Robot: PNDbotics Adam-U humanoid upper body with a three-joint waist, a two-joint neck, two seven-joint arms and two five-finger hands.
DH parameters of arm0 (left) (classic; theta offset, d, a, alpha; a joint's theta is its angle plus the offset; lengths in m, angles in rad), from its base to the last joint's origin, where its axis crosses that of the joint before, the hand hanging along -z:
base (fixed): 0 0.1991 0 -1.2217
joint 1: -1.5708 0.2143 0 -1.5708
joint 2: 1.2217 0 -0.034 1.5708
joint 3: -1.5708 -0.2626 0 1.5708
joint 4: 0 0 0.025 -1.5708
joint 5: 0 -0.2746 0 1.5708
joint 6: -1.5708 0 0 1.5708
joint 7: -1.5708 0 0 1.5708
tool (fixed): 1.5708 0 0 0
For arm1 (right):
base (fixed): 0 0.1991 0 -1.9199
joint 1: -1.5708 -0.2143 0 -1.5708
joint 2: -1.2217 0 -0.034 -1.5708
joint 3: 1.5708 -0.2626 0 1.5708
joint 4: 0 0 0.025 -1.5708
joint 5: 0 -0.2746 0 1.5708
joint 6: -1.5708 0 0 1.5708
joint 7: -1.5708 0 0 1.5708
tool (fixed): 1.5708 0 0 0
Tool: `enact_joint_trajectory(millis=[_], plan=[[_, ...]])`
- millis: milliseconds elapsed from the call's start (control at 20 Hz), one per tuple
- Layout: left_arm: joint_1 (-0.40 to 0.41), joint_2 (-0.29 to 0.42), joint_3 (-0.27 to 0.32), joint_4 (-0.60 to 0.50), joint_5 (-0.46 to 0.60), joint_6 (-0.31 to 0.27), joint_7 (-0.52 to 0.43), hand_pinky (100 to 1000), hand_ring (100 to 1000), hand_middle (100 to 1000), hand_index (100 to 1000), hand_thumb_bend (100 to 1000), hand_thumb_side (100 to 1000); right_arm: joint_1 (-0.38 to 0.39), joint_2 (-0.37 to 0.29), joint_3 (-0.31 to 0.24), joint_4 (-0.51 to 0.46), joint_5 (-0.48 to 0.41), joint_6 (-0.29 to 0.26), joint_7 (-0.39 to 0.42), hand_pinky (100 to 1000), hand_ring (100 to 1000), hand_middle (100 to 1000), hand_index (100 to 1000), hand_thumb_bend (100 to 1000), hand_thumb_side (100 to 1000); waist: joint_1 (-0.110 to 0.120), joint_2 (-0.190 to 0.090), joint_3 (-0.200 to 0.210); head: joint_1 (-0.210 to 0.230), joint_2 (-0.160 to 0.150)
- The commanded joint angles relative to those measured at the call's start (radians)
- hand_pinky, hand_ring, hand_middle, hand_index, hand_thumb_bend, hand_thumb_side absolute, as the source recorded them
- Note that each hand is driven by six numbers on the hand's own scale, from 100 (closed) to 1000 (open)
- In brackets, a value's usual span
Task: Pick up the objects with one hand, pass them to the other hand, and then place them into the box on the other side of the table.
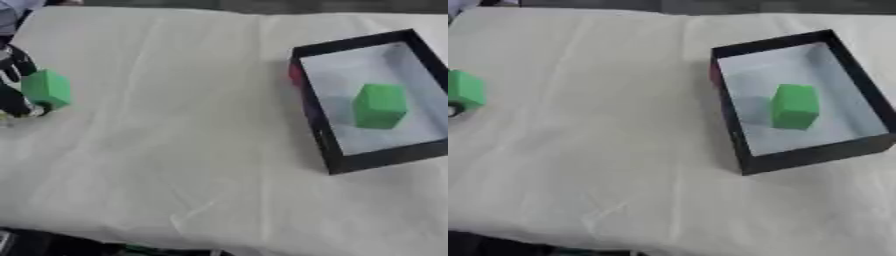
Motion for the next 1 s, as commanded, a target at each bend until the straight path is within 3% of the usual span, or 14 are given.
enact_joint_trajectory(millis=[50,350,600,1000], plan=[[-0.044,-0.014,0.015,-0.063,-0.030,-0.012,0.032,716,692,605,504,330,100,-0.022,-0.028,-0.006,-0.058,0.008,-0.021,0.006,971,1000,1000,1000,100,479,-0.014,0.000,0.003,-0.005,0.000],[-0.136,-0.146,-0.024,-0.083,-0.109,-0.054,0.079,711,692,599,497,321,100,-0.077,-0.048,0.043,-0.139,0.067,-0.059,0.060,965,1000,1000,1000,100,470,-0.023,-0.008,0.004,-0.013,-0.001],[-0.193,-0.260,-0.046,-0.059,-0.154,-0.108,0.134,717,693,595,493,312,100,-0.140,-0.043,0.108,-0.147,0.124,-0.071,0.132,964,1000,1000,1000,100,470,-0.031,-0.016,0.008,-0.030,0.000],[-0.213,-0.427,-0.053,0.003,-0.237,-0.183,0.242,712,689,588,478,284,100,-0.218,-0.008,0.198,-0.138,0.241,-0.073,0.224,963,1000,1000,1000,100,430,-0.044,-0.020,0.012,-0.043,0.001]])
